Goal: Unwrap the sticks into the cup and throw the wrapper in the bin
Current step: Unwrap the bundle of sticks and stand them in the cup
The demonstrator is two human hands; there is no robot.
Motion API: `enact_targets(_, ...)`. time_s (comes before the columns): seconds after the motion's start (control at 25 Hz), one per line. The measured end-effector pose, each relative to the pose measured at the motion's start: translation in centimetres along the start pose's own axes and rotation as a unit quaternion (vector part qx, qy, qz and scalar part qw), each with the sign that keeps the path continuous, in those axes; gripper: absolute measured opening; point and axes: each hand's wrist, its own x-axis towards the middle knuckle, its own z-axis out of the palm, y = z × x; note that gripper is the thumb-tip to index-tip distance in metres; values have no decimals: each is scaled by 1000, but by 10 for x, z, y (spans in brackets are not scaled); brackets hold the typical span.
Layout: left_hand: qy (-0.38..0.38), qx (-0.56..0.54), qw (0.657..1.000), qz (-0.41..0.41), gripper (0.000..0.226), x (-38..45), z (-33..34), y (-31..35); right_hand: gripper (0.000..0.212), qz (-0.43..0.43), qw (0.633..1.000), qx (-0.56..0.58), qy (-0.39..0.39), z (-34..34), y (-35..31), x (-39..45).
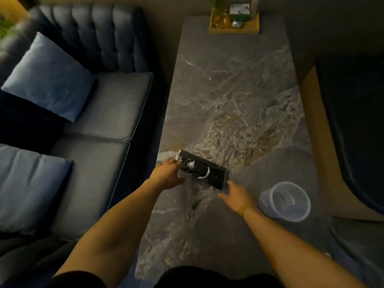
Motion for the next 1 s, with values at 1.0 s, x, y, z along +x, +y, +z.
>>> enact_targets(1.0, -98, -204, 974, 6, 57, 25, 29, -3, 24, 92, 757, 646, -5, -3, -19, 24)
